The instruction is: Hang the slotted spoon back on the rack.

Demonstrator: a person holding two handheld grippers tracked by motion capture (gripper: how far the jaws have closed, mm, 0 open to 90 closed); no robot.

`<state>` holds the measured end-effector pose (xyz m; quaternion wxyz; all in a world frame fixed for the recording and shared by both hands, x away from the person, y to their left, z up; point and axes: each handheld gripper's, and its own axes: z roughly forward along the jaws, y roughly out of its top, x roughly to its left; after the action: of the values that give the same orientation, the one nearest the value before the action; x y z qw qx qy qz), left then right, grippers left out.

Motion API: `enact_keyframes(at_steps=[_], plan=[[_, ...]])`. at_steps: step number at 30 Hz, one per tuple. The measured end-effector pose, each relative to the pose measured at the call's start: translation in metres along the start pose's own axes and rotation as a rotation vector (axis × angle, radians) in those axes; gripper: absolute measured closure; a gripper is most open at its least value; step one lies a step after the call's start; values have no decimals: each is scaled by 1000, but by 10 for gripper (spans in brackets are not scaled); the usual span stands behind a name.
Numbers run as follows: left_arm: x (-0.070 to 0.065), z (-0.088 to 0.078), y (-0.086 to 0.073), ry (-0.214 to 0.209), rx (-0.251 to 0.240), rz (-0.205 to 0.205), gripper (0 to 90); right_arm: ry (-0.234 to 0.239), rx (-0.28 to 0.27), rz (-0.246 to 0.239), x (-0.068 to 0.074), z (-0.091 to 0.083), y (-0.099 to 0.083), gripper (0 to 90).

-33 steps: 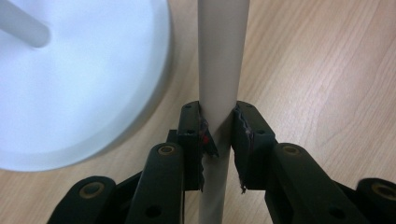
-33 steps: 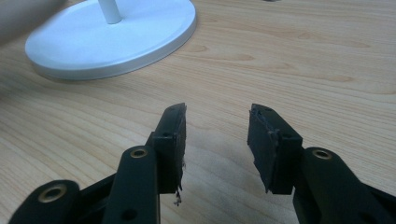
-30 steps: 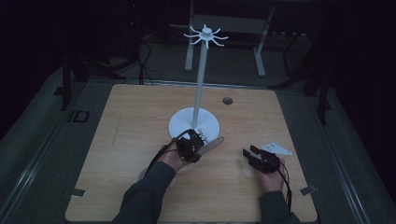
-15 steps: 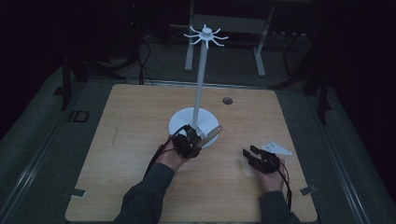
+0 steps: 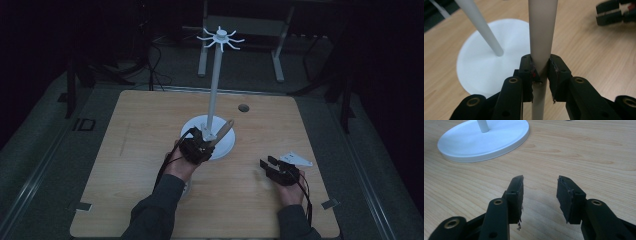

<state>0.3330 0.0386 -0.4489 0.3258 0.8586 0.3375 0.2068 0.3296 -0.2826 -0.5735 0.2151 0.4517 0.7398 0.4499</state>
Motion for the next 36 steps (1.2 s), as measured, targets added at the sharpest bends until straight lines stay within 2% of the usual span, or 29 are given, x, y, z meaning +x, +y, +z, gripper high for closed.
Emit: enact_keyframes(at_steps=[3, 11, 16, 27, 36], plan=[[2, -5, 2, 17, -26, -19, 743, 0, 1, 1, 0, 0, 0, 566], [4, -13, 4, 26, -88, -27, 743, 0, 3, 2, 1, 0, 0, 566], [4, -20, 7, 57, -149, -44, 744, 0, 3, 2, 1, 0, 0, 565], [11, -30, 15, 84, -204, -80, 744, 0, 2, 1, 0, 0, 0, 566], [15, -34, 20, 100, -221, -85, 744, 1, 3, 3, 0, 0, 0, 566]])
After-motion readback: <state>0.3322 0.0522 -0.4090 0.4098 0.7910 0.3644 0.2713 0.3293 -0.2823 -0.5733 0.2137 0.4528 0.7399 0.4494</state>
